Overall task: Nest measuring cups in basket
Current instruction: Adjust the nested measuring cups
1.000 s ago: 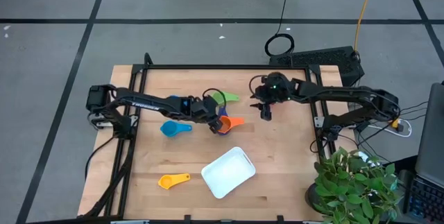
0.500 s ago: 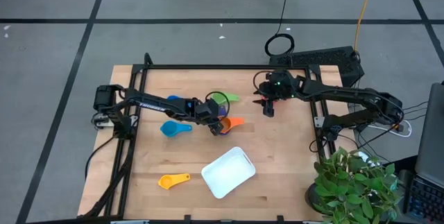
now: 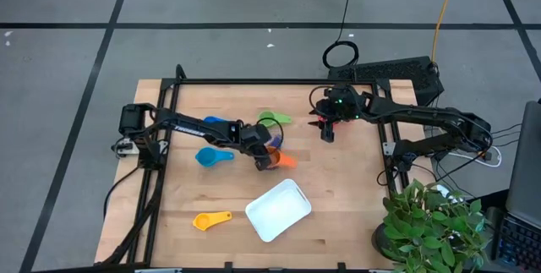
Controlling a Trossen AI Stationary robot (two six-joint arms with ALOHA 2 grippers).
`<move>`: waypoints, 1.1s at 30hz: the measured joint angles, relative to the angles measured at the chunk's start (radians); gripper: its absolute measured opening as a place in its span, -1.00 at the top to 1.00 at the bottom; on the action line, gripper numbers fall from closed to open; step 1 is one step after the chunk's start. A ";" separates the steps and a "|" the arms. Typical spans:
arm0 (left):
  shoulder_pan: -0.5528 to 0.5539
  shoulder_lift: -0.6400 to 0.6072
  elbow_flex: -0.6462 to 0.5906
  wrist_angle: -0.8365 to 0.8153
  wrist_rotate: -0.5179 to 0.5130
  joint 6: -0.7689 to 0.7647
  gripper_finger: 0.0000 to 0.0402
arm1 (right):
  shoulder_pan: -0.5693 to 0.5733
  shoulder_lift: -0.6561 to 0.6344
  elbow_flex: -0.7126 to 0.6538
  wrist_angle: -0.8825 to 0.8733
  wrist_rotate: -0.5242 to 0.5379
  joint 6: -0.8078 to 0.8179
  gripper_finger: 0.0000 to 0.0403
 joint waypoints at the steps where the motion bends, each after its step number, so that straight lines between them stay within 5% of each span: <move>1: 0.004 0.000 0.000 -0.001 0.019 0.026 0.70 | 0.000 0.000 0.000 0.000 0.000 0.000 0.16; 4: 0.022 0.000 0.000 -0.001 0.065 0.099 0.91 | 0.000 0.000 0.000 -0.001 0.000 0.000 0.16; 19: 0.125 -0.002 0.000 0.046 0.116 0.384 0.91 | -0.032 0.000 0.000 -0.080 0.003 0.012 0.16; 33: 0.150 -0.002 0.004 0.051 0.135 0.420 0.46 | -0.058 0.000 0.000 -0.112 0.002 0.014 0.16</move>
